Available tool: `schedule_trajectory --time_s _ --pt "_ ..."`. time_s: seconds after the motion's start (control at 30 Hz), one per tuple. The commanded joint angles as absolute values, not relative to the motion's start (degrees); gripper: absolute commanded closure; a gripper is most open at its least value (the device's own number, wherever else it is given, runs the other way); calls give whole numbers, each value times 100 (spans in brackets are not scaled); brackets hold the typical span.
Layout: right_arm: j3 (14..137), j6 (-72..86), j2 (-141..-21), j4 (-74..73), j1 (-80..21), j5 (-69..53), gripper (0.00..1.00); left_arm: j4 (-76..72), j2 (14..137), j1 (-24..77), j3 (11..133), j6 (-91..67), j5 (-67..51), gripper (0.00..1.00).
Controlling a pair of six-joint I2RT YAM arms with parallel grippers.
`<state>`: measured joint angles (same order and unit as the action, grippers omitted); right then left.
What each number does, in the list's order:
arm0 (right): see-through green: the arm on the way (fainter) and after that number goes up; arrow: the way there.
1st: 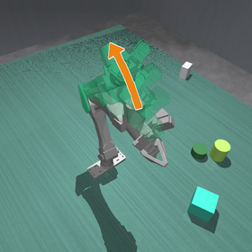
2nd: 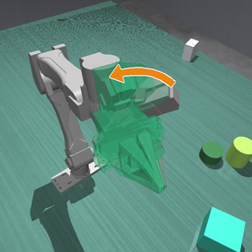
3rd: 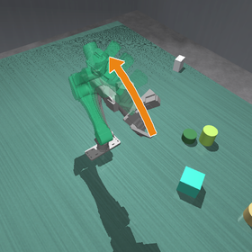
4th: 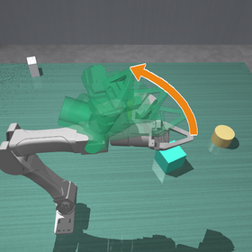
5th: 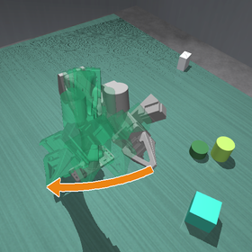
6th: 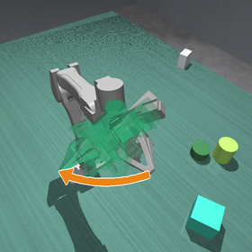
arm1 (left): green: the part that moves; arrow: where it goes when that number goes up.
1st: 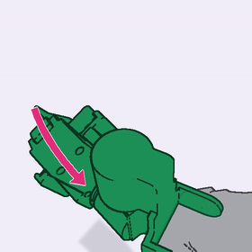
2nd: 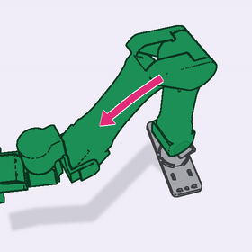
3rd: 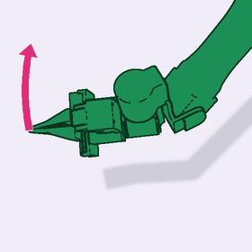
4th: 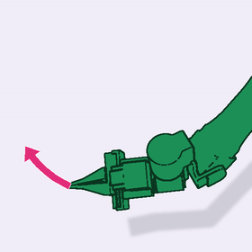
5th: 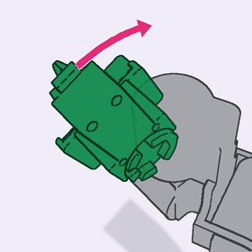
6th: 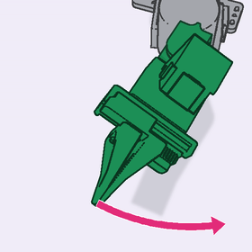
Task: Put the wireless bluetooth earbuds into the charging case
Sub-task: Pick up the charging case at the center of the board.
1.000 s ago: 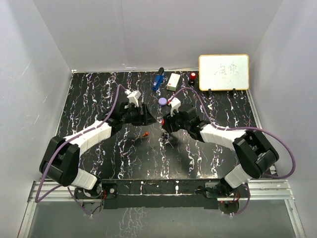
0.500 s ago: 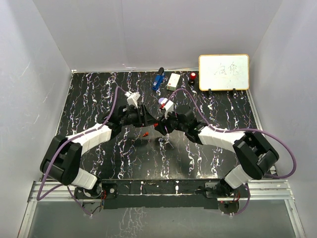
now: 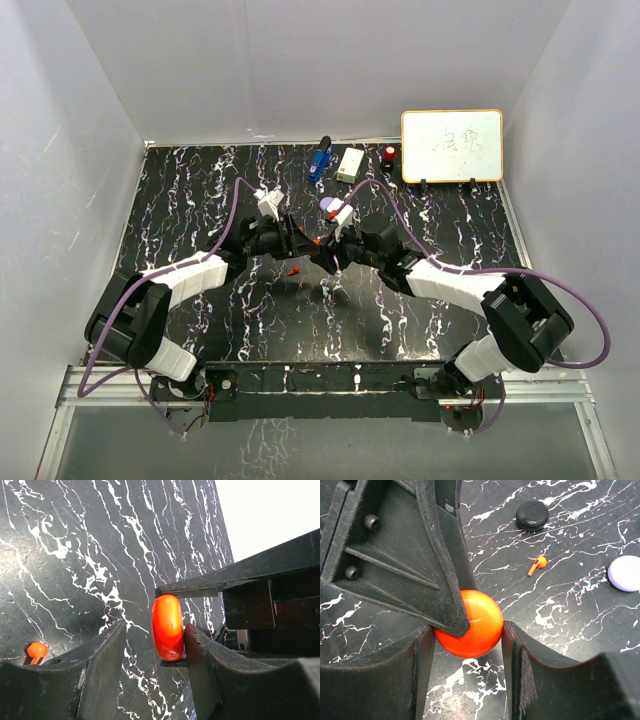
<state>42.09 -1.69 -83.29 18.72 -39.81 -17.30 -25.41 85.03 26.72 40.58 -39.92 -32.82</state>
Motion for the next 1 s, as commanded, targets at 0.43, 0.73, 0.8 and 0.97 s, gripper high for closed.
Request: schedule_trajectory --time_s 0.43,0.73,0.8,0.97 --pt "4140 -220 -8077 2435 -4008 -1931 100 -3355 8426 2637 3820 -4290 -3457 69" --pt "4131 -141 -8077 2539 -4008 -1912 100 -3537 8439 2637 3760 -4356 -3559 100" --pt "4131 -104 -8077 2564 -4009 -1891 96 -3614 8424 2637 3725 -4399 -3559 100" --pt "4133 89 -8029 2583 -3999 -1743 40 -3656 8354 2620 3684 -4447 -3414 100"
